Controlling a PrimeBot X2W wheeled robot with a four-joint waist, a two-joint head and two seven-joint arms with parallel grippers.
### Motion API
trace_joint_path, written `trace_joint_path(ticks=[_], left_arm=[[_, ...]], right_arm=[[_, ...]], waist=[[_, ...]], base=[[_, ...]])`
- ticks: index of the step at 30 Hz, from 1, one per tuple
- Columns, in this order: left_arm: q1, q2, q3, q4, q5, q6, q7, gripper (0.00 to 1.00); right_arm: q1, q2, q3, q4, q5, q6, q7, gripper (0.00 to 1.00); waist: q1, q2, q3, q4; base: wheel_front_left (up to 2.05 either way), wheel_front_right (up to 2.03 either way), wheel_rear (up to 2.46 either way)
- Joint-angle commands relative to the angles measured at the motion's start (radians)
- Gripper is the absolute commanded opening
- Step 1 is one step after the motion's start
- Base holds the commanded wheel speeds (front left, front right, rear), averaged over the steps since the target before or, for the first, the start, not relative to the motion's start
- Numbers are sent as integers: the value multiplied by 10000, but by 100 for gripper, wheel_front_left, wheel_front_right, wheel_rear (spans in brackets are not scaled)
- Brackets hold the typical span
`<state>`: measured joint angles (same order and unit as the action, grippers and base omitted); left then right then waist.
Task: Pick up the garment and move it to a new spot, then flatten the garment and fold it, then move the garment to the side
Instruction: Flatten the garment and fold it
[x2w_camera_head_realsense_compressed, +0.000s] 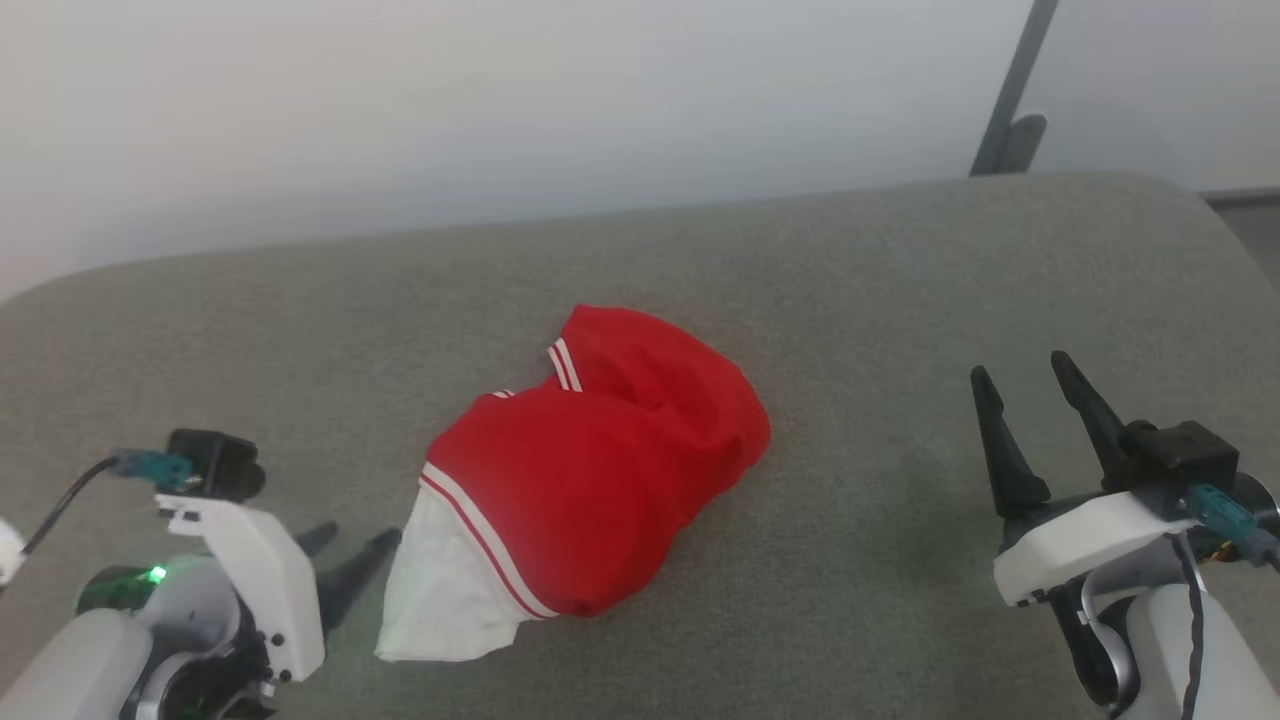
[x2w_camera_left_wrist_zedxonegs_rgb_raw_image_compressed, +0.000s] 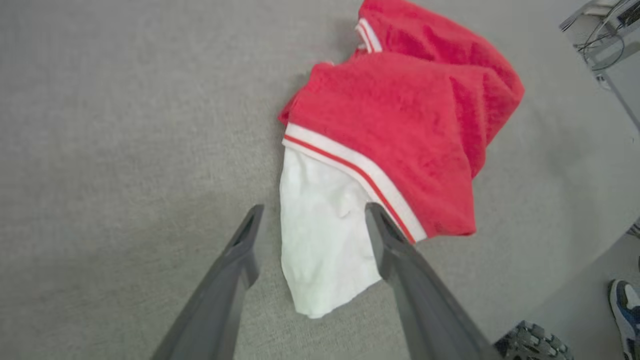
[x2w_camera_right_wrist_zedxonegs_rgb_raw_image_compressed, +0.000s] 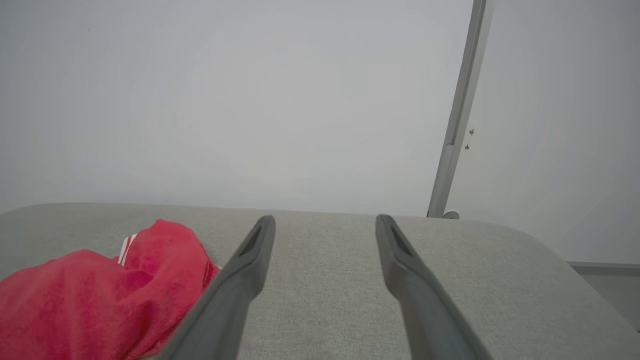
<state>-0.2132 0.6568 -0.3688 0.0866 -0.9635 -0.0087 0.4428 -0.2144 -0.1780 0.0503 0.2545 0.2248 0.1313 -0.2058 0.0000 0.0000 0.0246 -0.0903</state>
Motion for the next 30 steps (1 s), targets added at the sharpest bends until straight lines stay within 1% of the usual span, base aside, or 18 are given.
trace_joint_path(ticks=[1, 4, 7, 9, 11, 16, 22, 23, 24, 28, 30], left_arm=[[-217, -40, -119, 187, -79, 72, 327, 100], [-635, -64, -458, 689, -100, 211, 1179, 100], [-946, -277, -669, 1076, -229, 242, 1659, 100], [-1155, -323, -829, 1313, -192, 186, 1910, 100], [-1350, -501, -939, 1565, -283, 179, 2105, 100], [-1816, -665, -1332, 2294, 170, 46, 2231, 100], [-2102, -1013, -1667, 3570, 277, -165, 2236, 100], [-2135, -1098, -1712, 3804, 236, -211, 2243, 75], [-2158, -1198, -1732, 3993, 157, -286, 2261, 0], [-2349, -1328, -1868, 4411, 173, -603, 2248, 0], [-2489, -1147, -1855, 4501, 239, -696, 2215, 0]], right_arm=[[-94, -17, -26, 21, 48, -12, -75, 100], [-210, -26, -30, 37, 58, -10, -135, 100], [-233, -23, -58, 61, 48, -10, -166, 100], [-282, -25, -76, 53, 32, -12, -182, 100], [-331, -25, -78, 37, 24, -10, -213, 100], [-473, -12, -80, -14, -9, -12, -261, 100], [-635, 10, -78, -91, -76, -10, -227, 100], [-663, -1, -82, -86, -84, -10, -228, 100], [-693, -23, -96, -74, -78, -12, -233, 100], [-726, -109, -155, 10, -53, -10, -252, 100], [-700, -142, -206, 11, -64, -12, -222, 100]], waist=[[0, 0, 145, -111], [0, 0, 330, -219], [0, 0, 514, -291], [0, 0, 640, -317], [0, 0, 770, -331], [0, 0, 1172, -356], [0, 0, 1535, -352], [0, 0, 1560, -346], [0, 0, 1580, -332], [0, 0, 1574, -259], [0, 0, 1530, -220]], base=[[0, 0, 0], [0, 0, 0], [0, 0, 0], [0, 0, 0], [0, 0, 0], [0, 0, 0], [0, 0, 0], [0, 0, 0], [0, 0, 0], [0, 0, 0], [0, 0, 0]])
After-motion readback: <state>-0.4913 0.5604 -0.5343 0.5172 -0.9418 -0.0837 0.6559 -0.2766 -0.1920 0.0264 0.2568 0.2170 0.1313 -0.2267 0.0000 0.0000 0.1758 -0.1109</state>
